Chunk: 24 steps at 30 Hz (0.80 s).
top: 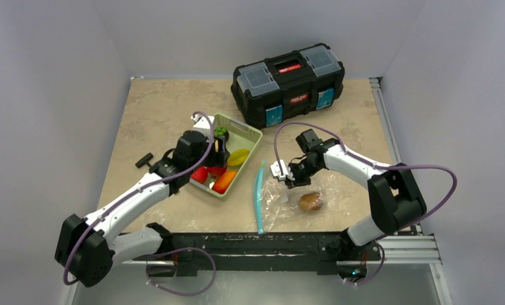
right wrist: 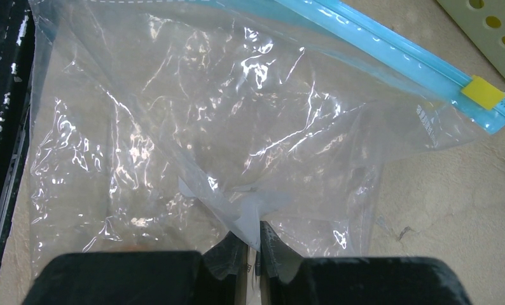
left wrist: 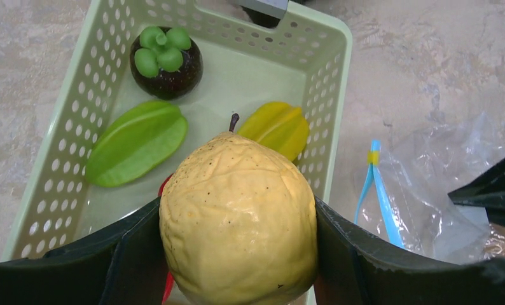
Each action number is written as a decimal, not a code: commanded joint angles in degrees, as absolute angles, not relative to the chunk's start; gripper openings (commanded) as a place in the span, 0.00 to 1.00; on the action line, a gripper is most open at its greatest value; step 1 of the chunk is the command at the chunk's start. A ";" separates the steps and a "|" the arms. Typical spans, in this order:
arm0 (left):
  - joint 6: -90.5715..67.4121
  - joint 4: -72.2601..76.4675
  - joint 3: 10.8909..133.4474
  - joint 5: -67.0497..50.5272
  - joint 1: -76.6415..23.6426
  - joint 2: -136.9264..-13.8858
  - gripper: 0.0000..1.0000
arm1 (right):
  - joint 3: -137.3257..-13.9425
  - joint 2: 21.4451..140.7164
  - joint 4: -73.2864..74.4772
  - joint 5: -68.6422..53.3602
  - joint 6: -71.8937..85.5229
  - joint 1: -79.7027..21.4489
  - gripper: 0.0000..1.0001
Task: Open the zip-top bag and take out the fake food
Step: Place the fake fruit in the bin.
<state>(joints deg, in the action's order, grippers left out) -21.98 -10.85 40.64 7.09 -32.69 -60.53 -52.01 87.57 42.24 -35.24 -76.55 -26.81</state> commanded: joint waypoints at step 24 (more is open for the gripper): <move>-23.12 -7.91 54.26 -1.22 -25.34 -82.70 0.98 | -52.21 86.72 42.76 -35.77 -77.80 -25.99 0.11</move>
<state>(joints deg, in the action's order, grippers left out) -22.17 -10.31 52.66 0.54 -25.96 -84.27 -52.01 87.57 42.37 -35.27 -76.90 -26.44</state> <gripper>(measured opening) 0.923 0.108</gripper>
